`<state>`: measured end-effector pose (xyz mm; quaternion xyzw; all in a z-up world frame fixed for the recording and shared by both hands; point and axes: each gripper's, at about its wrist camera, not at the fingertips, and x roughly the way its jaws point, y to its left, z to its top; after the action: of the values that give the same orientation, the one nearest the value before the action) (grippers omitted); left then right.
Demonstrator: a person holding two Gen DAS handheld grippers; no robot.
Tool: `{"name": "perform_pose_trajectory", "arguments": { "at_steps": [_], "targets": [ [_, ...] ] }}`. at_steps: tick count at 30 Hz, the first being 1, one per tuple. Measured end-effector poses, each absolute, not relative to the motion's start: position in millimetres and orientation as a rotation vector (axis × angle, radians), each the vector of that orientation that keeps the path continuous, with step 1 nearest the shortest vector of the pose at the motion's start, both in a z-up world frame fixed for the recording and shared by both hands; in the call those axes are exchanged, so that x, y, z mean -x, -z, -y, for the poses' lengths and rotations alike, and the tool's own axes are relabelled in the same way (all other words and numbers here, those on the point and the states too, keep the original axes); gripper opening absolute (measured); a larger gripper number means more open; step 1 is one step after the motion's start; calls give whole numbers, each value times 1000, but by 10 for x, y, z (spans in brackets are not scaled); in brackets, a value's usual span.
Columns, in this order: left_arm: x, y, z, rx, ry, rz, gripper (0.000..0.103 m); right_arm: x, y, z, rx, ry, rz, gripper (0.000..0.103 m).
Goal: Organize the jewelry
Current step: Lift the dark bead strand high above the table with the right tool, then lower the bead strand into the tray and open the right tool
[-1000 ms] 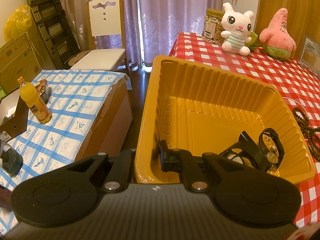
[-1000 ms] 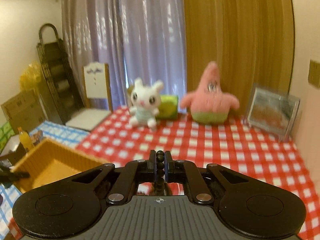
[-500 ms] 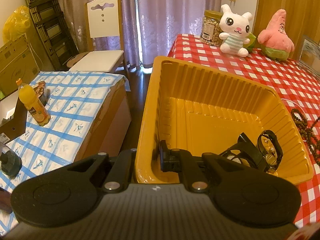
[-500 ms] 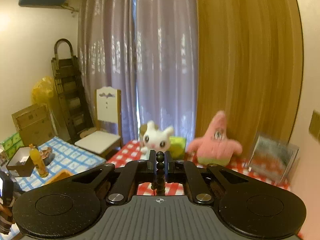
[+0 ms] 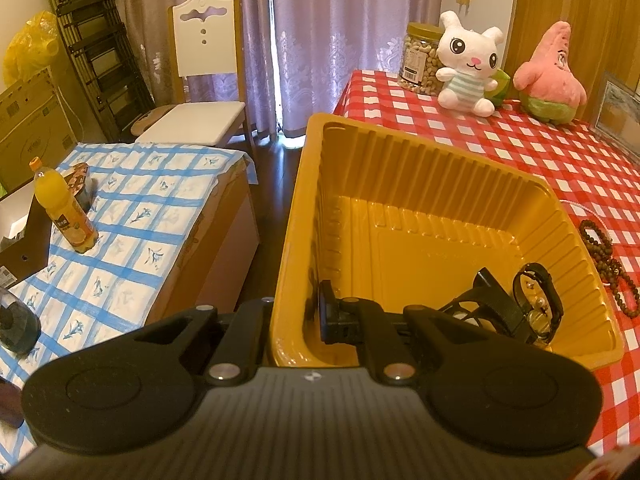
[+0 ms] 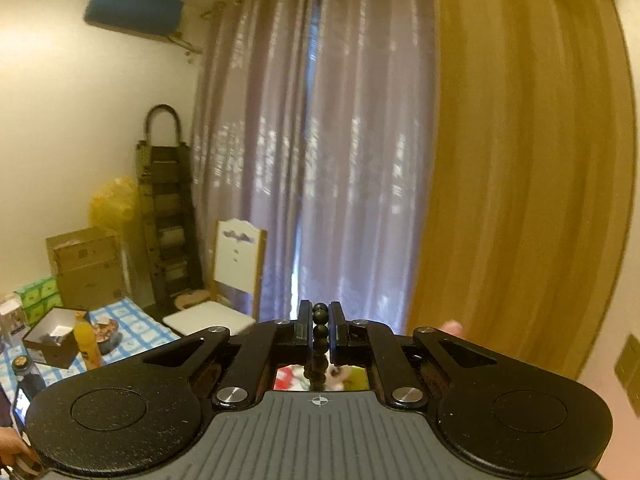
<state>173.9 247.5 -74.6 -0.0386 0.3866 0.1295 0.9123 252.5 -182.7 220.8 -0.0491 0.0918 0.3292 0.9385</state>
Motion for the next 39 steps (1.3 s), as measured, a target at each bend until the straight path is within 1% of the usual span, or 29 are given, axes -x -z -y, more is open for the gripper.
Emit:
{"name": "perform_pose_trajectory", "arguments": {
  "at_steps": [12, 17, 22, 32, 36, 39],
  "targets": [
    [-1767, 733, -2502, 104, -260, -788, 7, -2525, -2390, 1098, 18, -907, -104, 7],
    [-1763, 729, -2507, 107, -255, -785, 7, -2604, -2300, 729, -22, -992, -155, 7],
    [-1766, 734, -2504, 112, -254, -785, 7, -2710, -1876, 285, -25, -1060, -306, 7],
    [-1753, 738, -2522, 115, -246, -787, 7, -2836, -663, -64, -90, -1064, -661, 7],
    [-1758, 743, -2529, 115, -246, -790, 7, -2920, -282, -57, -114, -1029, -751, 7],
    [-1761, 748, -2530, 113, -246, -791, 7, -2947, -182, -92, -124, -1016, -766, 7]
  ]
}}
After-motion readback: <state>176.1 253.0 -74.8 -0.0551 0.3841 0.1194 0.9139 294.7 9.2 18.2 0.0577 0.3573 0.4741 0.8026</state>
